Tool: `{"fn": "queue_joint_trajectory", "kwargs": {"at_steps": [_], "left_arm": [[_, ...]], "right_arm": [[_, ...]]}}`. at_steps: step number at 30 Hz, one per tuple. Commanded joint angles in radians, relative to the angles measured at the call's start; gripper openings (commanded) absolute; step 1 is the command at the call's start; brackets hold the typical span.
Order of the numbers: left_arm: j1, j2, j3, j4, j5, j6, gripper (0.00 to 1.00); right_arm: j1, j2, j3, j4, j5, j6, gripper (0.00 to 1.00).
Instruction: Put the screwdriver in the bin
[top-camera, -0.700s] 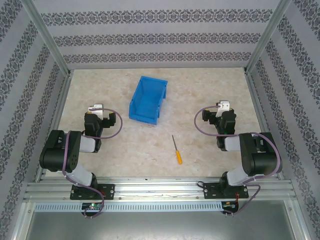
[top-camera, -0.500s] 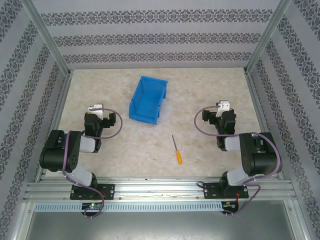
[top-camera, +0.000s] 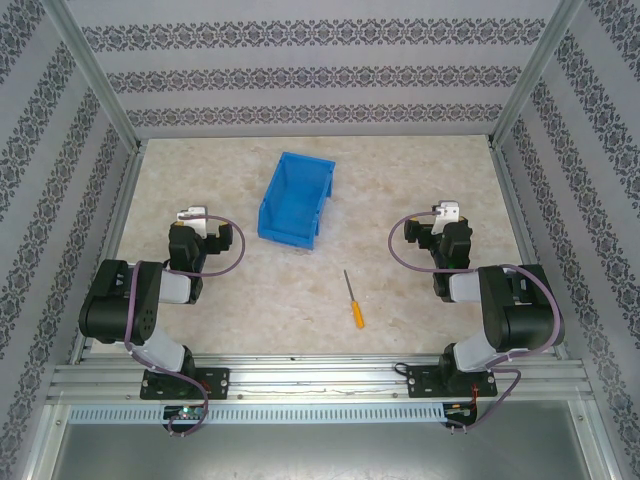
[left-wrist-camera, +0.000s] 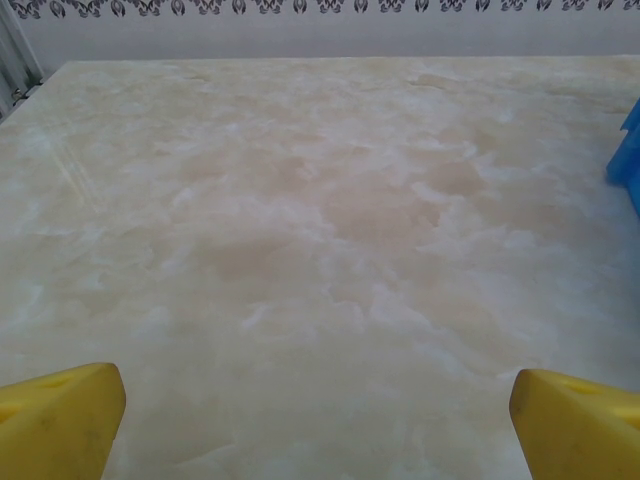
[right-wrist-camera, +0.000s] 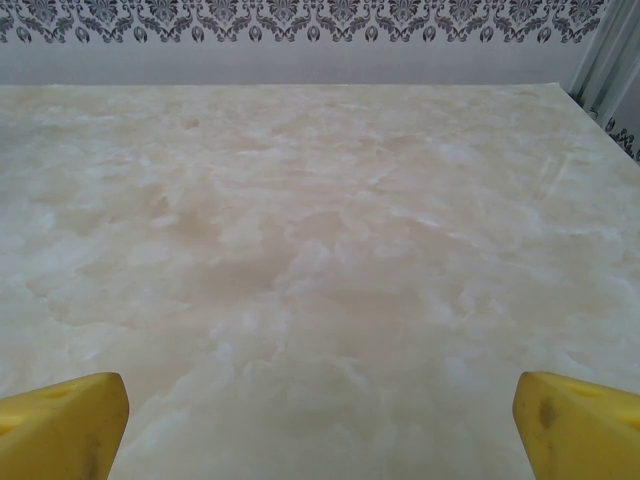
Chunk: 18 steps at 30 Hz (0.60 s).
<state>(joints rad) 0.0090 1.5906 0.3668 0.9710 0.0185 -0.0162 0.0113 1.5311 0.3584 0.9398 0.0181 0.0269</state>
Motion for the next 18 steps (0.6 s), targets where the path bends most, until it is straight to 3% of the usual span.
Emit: {"fn": "queue_joint_trajectory", "kwargs": {"at_steps": [1,18], "left_arm": [[0.011,-0.001,0.015,-0.015,0.012,-0.001,0.99],[0.009,-0.001,0.026,-0.038,0.050,0.015,0.99]], "right_arm": [[0.010,0.009,0.010,0.040,0.011,0.000,0.98],[0.007,0.009,0.016,0.033,0.018,0.008,0.98]]}}
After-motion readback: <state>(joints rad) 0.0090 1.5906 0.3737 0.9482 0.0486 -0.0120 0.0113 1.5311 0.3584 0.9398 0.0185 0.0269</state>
